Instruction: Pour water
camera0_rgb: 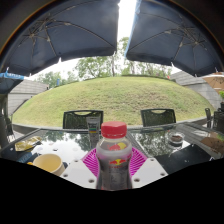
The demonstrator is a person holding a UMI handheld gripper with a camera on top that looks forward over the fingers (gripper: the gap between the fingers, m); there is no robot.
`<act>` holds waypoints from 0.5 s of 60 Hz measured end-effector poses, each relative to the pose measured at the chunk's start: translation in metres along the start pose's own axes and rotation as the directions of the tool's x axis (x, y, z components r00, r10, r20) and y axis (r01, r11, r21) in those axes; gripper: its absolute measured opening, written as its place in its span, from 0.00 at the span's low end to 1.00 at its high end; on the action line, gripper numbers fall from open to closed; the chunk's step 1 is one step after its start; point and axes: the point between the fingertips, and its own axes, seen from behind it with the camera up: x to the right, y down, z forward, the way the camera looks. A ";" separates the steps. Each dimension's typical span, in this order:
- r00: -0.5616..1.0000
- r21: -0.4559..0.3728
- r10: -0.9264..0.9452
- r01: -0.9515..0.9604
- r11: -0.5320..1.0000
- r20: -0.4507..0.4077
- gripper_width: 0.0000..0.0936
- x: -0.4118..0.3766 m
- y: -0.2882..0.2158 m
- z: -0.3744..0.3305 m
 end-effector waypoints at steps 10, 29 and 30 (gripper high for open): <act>0.999 0.012 -0.036 0.036 0.999 -0.003 0.38 -0.002 -0.004 -0.001; 0.999 -0.087 -0.031 0.029 0.996 -0.025 0.89 -0.004 0.007 -0.036; 0.999 -0.090 -0.032 0.029 0.996 -0.023 0.89 -0.007 0.006 -0.043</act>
